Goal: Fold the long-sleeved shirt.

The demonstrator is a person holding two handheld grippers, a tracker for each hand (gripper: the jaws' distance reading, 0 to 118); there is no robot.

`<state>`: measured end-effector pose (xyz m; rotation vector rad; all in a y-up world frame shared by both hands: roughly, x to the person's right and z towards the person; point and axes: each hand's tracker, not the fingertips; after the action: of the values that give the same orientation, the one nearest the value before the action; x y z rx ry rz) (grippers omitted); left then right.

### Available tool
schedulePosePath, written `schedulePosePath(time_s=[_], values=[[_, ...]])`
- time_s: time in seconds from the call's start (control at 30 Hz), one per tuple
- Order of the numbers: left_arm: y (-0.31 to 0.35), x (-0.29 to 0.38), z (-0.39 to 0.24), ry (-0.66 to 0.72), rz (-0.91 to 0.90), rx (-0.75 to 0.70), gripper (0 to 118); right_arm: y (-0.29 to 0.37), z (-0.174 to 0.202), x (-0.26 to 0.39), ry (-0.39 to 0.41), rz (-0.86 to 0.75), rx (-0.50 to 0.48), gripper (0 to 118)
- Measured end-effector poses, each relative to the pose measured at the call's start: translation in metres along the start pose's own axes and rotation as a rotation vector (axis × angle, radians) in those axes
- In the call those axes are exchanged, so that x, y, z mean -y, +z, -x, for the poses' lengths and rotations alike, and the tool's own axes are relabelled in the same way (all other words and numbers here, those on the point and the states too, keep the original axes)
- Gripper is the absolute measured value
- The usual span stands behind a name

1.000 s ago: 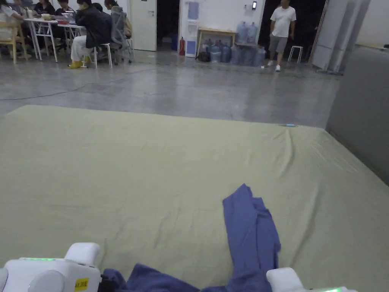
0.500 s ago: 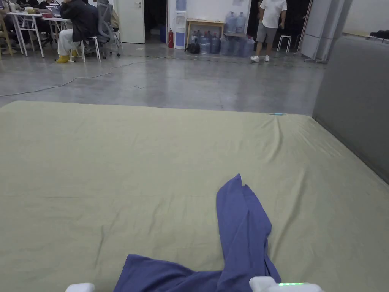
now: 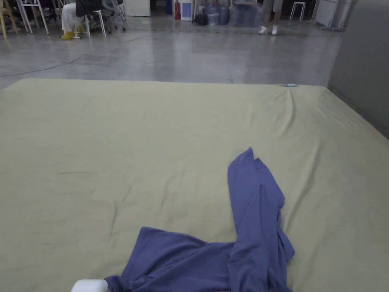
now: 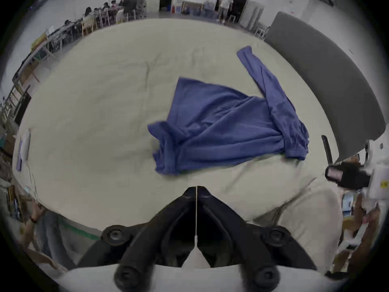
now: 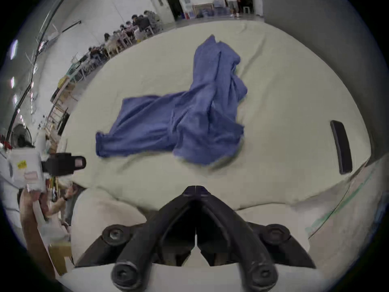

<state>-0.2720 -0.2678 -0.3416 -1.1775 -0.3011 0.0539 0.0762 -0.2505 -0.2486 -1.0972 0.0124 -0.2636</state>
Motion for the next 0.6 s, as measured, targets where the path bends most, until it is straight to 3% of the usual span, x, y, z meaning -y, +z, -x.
schedulePosePath(time_s=[0.13,0.17,0.23,0.27,0.37,0.43,0.47,0.53,0.6], values=[[-0.004,-0.051,0.0,0.06,-0.075,0.005,0,0.006,0.007,-0.008,0.047,-0.027,-0.04,0],[-0.003,-0.065,0.005,0.068,-0.116,-0.005,13,0.008,0.008,-0.013,0.058,-0.048,-0.048,0],[-0.017,-0.104,0.004,0.087,-0.158,-0.042,91,0.013,0.009,-0.025,0.057,-0.089,-0.057,0],[-0.028,-0.122,0.005,0.09,-0.151,-0.043,113,0.014,0.01,-0.031,0.05,-0.096,-0.06,0],[-0.074,-0.171,0.003,0.123,-0.125,-0.053,114,0.012,0.005,-0.042,0.003,-0.107,-0.07,0],[-0.113,-0.194,0.003,0.092,-0.09,-0.124,109,0.007,0.0,-0.047,-0.013,-0.099,-0.052,0],[-0.128,-0.2,0.003,0.083,-0.064,-0.146,95,0.004,-0.003,-0.049,-0.017,-0.1,-0.039,0],[-0.155,-0.206,0.003,0.082,-0.021,-0.16,57,-0.002,-0.012,-0.054,-0.019,-0.101,0.003,0],[-0.17,-0.202,-0.007,0.029,0.007,-0.19,52,-0.007,-0.021,-0.06,-0.036,-0.091,0.031,0]])
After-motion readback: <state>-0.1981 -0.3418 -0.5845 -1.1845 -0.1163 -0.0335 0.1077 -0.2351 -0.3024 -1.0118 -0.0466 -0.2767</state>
